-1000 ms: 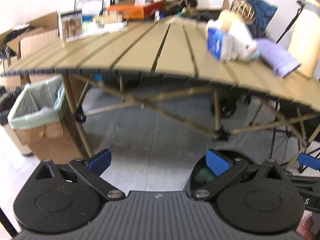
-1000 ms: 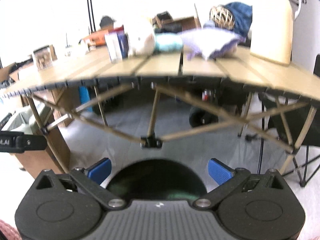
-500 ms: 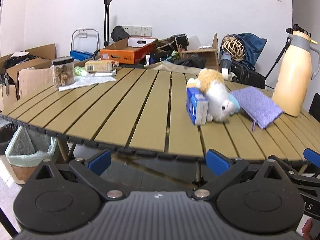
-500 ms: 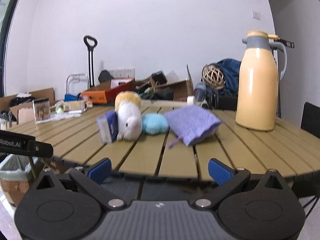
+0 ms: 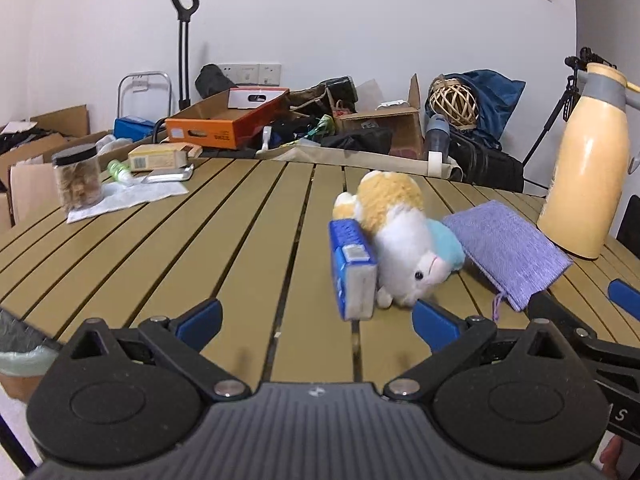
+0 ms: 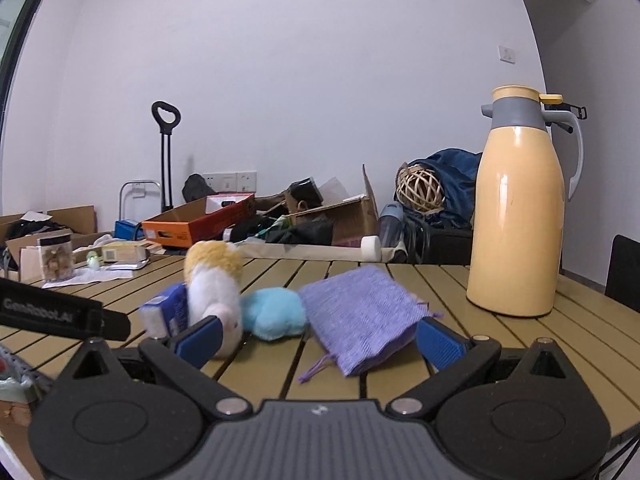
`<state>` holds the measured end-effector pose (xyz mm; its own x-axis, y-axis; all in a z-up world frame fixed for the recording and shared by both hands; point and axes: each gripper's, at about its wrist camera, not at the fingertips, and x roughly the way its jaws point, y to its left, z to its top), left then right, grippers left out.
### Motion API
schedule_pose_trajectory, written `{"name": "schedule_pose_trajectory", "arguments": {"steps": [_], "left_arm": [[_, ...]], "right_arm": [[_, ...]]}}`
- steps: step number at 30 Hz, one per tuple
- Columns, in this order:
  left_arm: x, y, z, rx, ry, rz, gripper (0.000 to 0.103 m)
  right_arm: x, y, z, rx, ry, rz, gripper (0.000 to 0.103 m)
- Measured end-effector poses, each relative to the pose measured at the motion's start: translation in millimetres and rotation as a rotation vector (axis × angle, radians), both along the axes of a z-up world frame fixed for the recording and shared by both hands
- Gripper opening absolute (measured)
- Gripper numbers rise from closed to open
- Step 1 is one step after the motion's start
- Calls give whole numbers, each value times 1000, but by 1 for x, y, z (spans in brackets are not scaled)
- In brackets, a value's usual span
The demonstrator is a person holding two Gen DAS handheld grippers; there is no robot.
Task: Collect trash
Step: 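Raise both tools back up over the table toward the blue box, then grasp the blue box with left tool while right tool grasps the plush toy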
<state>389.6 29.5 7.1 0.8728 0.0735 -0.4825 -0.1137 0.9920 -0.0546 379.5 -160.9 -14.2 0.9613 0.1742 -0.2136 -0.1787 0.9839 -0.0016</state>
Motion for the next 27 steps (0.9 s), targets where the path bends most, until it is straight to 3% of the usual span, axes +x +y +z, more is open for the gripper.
{"name": "schedule_pose_trajectory", "arguments": {"steps": [4, 8, 15, 27], "left_arm": [[19, -6, -4, 5, 7, 30, 103], [35, -1, -8, -37, 20, 70, 103], [59, 1, -11, -52, 39, 75, 100], [87, 5, -22, -122, 100, 31, 49]], "right_arm": [[17, -4, -1, -3, 3, -23, 103], [30, -7, -3, 3, 11, -23, 103], [41, -11, -6, -5, 19, -24, 103], [44, -19, -11, 0, 58, -39, 103]]}}
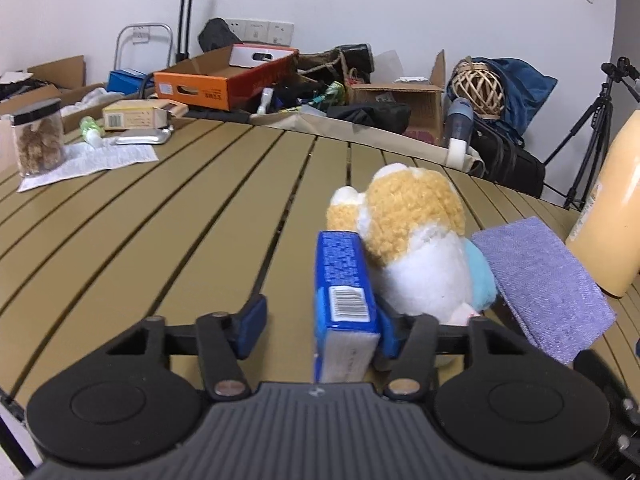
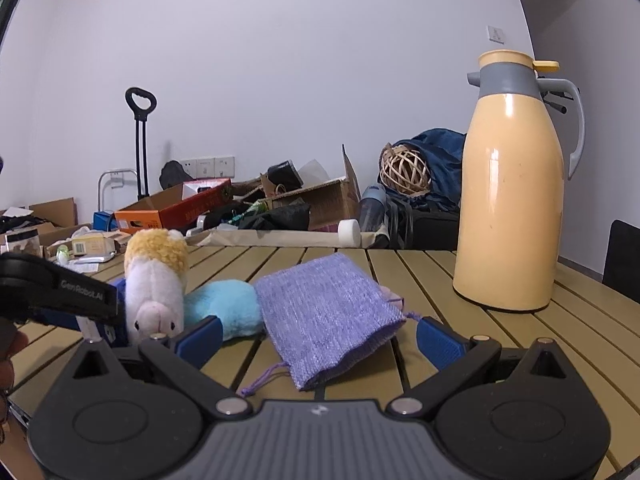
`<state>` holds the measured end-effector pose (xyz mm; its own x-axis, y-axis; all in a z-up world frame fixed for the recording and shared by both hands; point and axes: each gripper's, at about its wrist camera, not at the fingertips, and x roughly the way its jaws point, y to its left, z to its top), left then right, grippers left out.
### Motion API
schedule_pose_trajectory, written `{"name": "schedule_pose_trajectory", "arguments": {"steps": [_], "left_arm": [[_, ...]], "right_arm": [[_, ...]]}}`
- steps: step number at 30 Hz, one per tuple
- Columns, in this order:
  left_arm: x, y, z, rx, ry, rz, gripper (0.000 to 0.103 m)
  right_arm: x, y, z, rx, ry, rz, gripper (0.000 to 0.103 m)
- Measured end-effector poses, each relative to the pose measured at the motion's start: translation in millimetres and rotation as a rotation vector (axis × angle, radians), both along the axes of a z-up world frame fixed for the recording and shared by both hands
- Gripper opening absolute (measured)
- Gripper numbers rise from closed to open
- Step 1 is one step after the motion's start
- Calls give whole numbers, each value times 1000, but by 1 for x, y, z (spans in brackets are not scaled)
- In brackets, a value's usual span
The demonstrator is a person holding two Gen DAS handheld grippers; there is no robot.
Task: Collect trash
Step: 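Grasp the blue box with left tool while right tool grasps the plush toy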
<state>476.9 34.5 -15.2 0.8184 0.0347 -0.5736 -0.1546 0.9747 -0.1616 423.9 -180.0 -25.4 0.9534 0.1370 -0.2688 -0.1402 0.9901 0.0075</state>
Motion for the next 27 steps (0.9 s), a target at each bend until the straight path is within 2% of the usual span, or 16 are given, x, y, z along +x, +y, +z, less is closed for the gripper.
{"name": "schedule_pose_trajectory", "arguments": {"steps": [2, 3, 4, 11, 17, 27], "left_arm": [[3, -2, -1, -4, 0, -17, 38], [4, -3, -2, -7, -2, -27, 26], [5, -4, -3, -5, -1, -33, 25], [-4, -3, 4, 24, -43, -19, 24], [-18, 17, 15, 51, -78, 19, 24], [-31, 66, 24, 45, -92, 103, 24]], "right_arm": [[-1, 1, -1, 3, 6, 4, 103], [-1, 1, -1, 5, 7, 6, 103], [-2, 1, -1, 5, 7, 8, 103], [-2, 7, 1, 28, 11, 14, 103], [0, 23, 3, 66, 8, 32, 103], [1, 71, 14, 54, 28, 158, 103]]}}
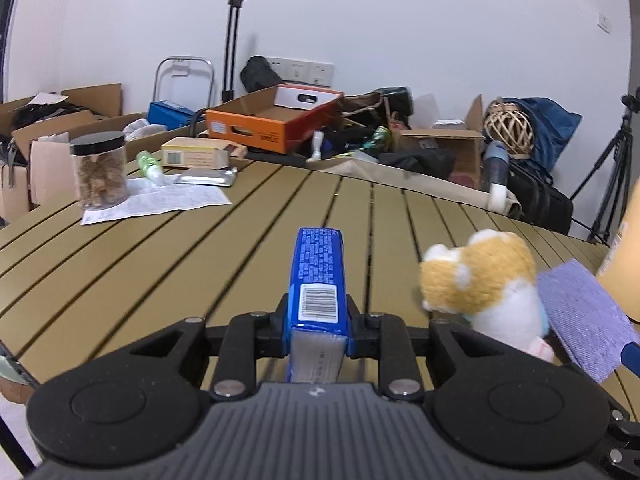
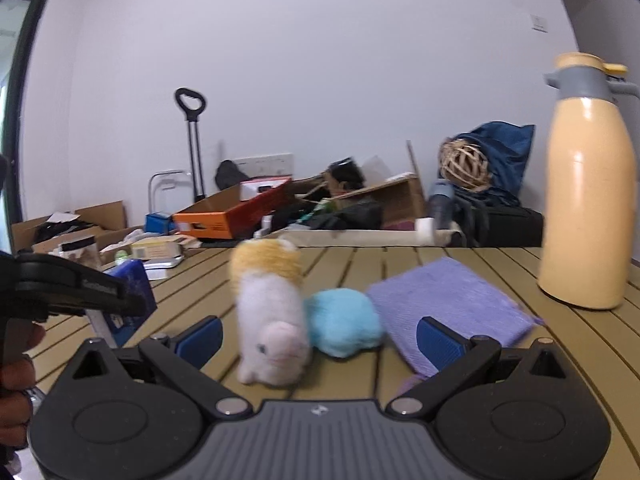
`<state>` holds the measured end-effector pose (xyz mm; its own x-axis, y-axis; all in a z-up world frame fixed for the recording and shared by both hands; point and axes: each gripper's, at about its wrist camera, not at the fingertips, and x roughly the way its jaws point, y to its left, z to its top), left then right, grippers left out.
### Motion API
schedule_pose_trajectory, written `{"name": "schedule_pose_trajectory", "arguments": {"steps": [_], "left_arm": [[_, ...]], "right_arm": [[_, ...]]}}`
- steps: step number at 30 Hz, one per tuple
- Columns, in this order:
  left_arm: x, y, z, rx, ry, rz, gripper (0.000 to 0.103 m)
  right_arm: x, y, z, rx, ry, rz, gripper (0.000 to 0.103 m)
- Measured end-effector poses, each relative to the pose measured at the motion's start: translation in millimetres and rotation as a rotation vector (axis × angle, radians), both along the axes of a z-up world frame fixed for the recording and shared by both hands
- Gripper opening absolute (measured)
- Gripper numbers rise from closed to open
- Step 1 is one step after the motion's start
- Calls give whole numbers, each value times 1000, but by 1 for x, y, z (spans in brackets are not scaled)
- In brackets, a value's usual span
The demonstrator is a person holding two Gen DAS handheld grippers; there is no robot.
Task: Collect trash
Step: 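Grasp the blue box with left tool while right tool grasps the plush toy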
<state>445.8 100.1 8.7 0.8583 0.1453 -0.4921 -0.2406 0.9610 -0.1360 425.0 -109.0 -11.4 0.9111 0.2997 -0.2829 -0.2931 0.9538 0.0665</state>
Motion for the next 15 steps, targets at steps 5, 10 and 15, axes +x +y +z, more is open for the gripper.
{"name": "schedule_pose_trajectory", "arguments": {"steps": [5, 10, 15], "left_arm": [[-6, 19, 1, -5, -5, 29, 24], [-12, 39, 1, -13, -5, 64, 24], [-17, 50, 2, -17, -11, 68, 24]], "right_arm": [[14, 28, 12, -40, 6, 24, 103], [39, 51, 21, -35, 62, 5, 103], [67, 62, 18, -30, 159, -32, 102]]}}
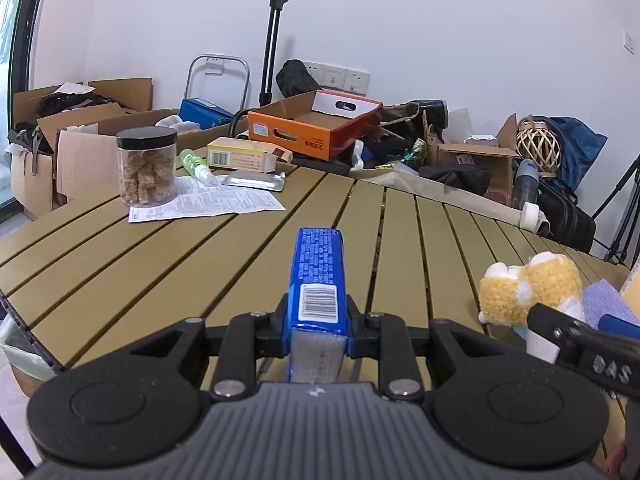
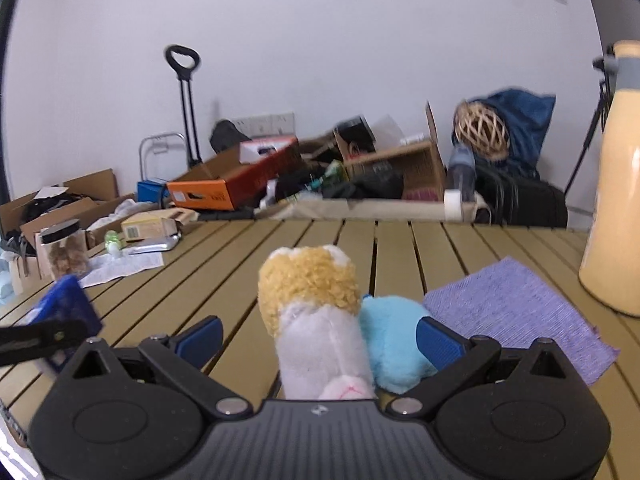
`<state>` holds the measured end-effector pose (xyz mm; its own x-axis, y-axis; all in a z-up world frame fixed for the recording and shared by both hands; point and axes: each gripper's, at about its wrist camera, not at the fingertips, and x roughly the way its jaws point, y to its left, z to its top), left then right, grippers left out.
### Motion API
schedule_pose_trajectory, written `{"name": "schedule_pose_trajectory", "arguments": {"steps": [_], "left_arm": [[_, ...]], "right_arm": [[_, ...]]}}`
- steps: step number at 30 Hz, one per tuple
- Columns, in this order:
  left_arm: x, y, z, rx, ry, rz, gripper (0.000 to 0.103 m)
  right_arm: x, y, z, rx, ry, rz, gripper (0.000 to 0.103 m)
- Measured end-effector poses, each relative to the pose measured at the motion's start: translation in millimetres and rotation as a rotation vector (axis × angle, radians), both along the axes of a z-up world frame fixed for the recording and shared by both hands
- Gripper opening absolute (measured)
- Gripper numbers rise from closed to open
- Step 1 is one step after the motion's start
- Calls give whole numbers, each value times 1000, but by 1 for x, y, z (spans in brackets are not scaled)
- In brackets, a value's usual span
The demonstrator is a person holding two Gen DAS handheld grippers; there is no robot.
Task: Collect trash
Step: 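Grasp the blue box with left tool while right tool grasps the plush toy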
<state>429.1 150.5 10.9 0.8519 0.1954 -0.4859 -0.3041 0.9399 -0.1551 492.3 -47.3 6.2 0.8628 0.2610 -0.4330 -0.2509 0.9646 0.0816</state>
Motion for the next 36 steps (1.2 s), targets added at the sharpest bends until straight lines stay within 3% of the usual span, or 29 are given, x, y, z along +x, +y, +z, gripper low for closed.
{"name": "schedule_pose_trajectory", "arguments": {"steps": [5, 9, 10, 12, 21, 36], "left_arm": [[-6, 10, 2, -6, -6, 9, 24], [-9, 18, 2, -12, -9, 14, 24], [-10, 19, 3, -13, -10, 15, 24], [-13, 22, 3, -13, -14, 17, 24], [-23, 32, 5, -16, -24, 38, 24], [-50, 35, 7, -17, -39, 50, 24]], "right_arm": [[20, 8, -6, -20, 82, -17, 93], [26, 15, -12, -34, 110, -17, 70], [27, 16, -14, -40, 115, -13, 59], [26, 19, -14, -64, 109, -22, 51], [20, 22, -12, -89, 107, -28, 44], [-35, -11, 11, 11, 53, -59, 41]]}}
